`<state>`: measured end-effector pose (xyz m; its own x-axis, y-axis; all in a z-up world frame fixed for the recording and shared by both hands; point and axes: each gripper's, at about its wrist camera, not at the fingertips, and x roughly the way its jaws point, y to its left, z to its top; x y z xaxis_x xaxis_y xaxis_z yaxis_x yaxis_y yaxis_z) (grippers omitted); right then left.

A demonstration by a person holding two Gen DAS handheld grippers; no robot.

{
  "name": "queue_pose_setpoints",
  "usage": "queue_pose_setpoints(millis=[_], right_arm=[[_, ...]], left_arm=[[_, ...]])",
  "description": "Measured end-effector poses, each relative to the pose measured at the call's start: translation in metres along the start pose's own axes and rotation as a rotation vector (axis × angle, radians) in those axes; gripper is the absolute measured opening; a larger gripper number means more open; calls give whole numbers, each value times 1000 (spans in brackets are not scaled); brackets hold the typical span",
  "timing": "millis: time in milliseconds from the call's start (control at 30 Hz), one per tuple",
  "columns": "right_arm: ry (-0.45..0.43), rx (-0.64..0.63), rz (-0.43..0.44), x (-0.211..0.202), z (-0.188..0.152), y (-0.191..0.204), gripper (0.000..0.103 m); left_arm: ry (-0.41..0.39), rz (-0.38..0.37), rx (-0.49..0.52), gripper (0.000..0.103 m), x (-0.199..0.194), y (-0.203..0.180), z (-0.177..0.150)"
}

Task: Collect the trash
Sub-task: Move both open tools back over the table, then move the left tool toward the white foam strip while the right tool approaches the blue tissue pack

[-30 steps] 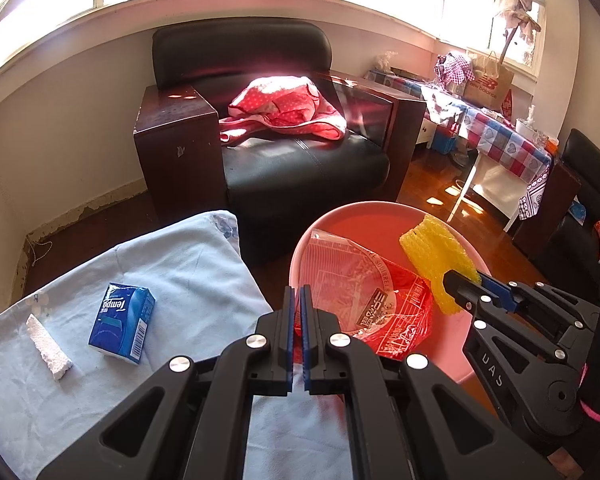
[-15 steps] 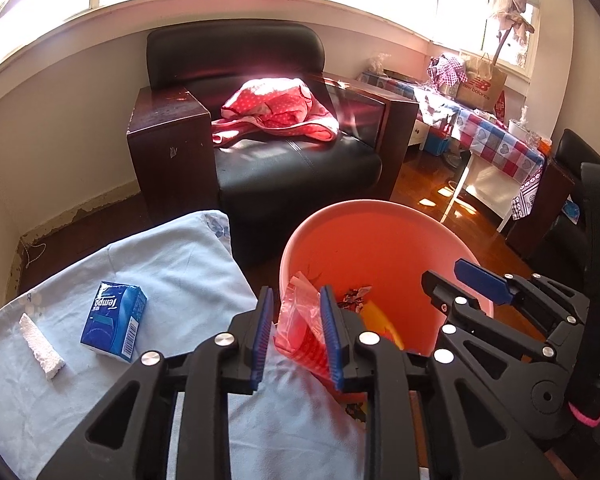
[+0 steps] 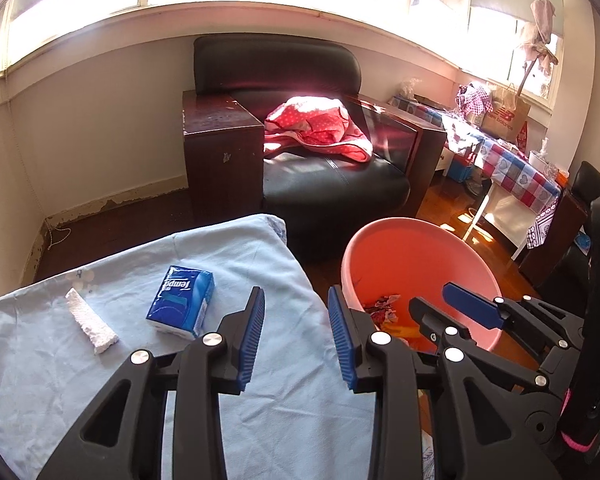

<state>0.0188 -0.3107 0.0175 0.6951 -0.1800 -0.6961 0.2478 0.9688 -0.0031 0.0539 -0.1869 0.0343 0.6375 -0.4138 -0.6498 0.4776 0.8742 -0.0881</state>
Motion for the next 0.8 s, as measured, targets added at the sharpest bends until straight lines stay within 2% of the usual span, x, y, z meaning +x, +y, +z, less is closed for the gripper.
queue_pose_setpoints(millis=[333,467,567,800], right_arm=[[-5,-92,70,-14,-3,51,31],[-5,-122,93,-18,-6,66,31],[-2,-151,111,-20,-7,78,31],[4,-211,138,-28,-14,103,31]], left_arm=[[-19,80,-81,33,-38,48,-17],[-14,100,-102,34,-47,61,-27],[-11,110,-122,38,-54,69,-35],[-2,132,-157,38,-64,86,-49]])
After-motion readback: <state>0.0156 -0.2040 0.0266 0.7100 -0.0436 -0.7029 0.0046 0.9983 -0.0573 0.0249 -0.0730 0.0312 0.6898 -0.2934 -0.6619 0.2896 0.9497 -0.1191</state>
